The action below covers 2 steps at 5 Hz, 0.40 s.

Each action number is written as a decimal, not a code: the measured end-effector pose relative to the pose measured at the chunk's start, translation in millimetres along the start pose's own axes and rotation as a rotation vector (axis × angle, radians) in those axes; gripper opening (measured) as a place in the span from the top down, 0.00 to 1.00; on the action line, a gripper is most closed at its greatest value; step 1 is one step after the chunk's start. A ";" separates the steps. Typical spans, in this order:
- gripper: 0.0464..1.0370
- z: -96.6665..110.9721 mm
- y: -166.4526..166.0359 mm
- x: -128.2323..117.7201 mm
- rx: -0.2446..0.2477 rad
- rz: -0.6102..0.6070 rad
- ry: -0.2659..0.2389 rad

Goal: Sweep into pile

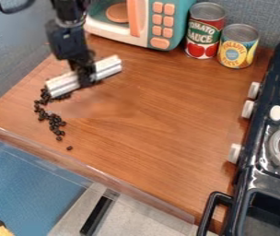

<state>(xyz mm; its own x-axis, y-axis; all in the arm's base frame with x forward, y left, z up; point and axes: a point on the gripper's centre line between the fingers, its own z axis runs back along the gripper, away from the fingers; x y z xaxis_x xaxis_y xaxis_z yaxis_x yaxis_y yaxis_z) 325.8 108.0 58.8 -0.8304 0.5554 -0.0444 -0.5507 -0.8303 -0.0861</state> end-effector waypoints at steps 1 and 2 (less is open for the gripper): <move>0.65 22.8 8.8 -4.5 -0.016 -0.017 0.049; 0.65 25.2 27.2 -11.9 0.008 -0.038 0.071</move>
<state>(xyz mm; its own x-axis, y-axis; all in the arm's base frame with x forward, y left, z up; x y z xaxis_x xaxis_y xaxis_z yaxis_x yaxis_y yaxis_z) 318.5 77.6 82.1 -0.8011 0.5879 -0.1119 -0.5824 -0.8089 -0.0808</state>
